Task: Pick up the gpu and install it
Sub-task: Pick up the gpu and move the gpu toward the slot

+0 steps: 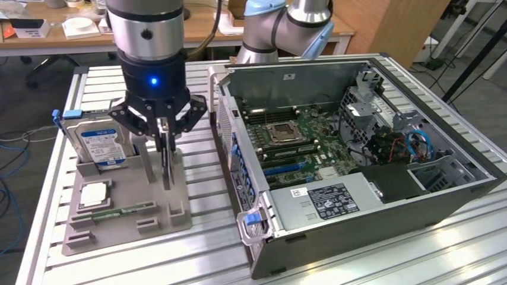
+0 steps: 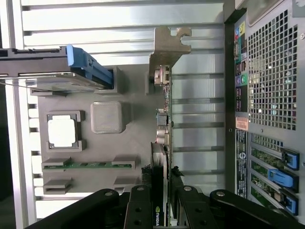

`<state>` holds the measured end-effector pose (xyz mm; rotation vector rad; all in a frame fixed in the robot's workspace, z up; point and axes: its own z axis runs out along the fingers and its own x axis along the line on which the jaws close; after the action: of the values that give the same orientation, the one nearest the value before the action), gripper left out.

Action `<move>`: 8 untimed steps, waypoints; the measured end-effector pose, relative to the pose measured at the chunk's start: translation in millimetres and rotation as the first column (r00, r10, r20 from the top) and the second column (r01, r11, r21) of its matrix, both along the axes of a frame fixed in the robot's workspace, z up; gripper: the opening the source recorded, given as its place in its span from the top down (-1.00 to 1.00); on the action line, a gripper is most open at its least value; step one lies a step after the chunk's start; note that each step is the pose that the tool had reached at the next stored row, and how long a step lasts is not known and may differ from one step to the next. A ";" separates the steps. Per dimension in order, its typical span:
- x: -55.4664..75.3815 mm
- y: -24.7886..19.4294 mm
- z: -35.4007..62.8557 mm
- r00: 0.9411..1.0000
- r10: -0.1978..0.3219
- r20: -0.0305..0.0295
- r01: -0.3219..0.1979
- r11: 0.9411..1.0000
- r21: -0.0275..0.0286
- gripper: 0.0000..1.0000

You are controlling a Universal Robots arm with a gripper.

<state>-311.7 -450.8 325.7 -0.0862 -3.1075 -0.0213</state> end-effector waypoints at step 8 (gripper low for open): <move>0.0 0.0 14.4 1.000 0.000 0.000 0.000 1.000 0.000 0.47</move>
<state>-311.7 -450.8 340.1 -0.0862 -3.1075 -0.0215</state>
